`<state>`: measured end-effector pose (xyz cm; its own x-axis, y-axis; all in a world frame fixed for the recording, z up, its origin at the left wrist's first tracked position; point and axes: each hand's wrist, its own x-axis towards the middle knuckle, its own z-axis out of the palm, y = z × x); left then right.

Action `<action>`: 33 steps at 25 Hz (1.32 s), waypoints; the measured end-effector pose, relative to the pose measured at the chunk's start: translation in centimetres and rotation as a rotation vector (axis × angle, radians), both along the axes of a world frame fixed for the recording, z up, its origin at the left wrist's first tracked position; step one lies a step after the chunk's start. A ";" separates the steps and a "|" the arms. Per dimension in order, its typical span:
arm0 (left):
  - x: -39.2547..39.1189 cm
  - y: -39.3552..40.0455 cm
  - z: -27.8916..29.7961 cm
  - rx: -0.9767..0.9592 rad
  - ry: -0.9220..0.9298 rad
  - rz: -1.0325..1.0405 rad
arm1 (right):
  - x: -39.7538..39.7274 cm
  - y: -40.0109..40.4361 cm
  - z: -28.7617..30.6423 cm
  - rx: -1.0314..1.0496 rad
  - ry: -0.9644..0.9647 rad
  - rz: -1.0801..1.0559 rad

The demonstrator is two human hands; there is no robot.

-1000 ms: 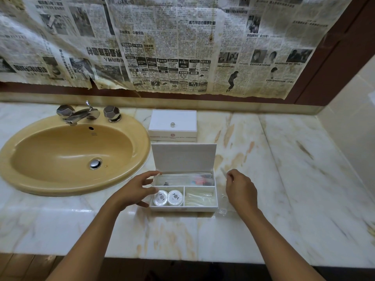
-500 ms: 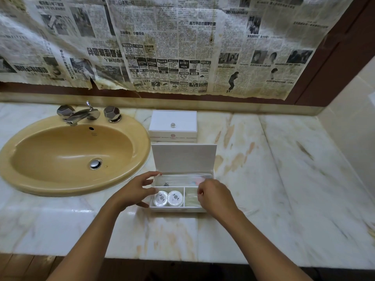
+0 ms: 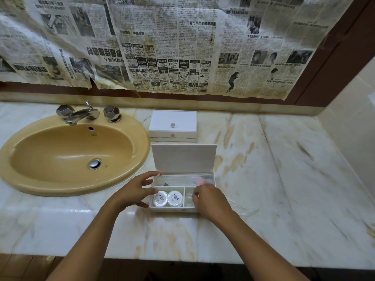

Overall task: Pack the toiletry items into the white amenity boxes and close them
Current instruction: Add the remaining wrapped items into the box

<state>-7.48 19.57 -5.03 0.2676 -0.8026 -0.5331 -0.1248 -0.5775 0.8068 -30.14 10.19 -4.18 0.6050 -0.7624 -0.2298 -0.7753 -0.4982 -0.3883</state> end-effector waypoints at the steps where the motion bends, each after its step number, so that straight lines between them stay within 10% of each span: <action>1: 0.0 0.0 0.0 0.000 -0.002 -0.001 | 0.0 0.1 -0.1 0.011 0.008 0.015; 13: 0.0 0.0 0.0 0.003 0.004 -0.001 | -2.0 -2.5 1.1 -0.155 -0.364 -0.202; 22: -0.1 0.0 0.1 0.004 0.002 0.007 | -6.2 -4.3 -2.1 0.041 0.168 -0.254; 33: -0.1 0.1 0.0 0.009 0.008 0.001 | -6.3 -4.2 -2.8 0.004 0.164 -0.289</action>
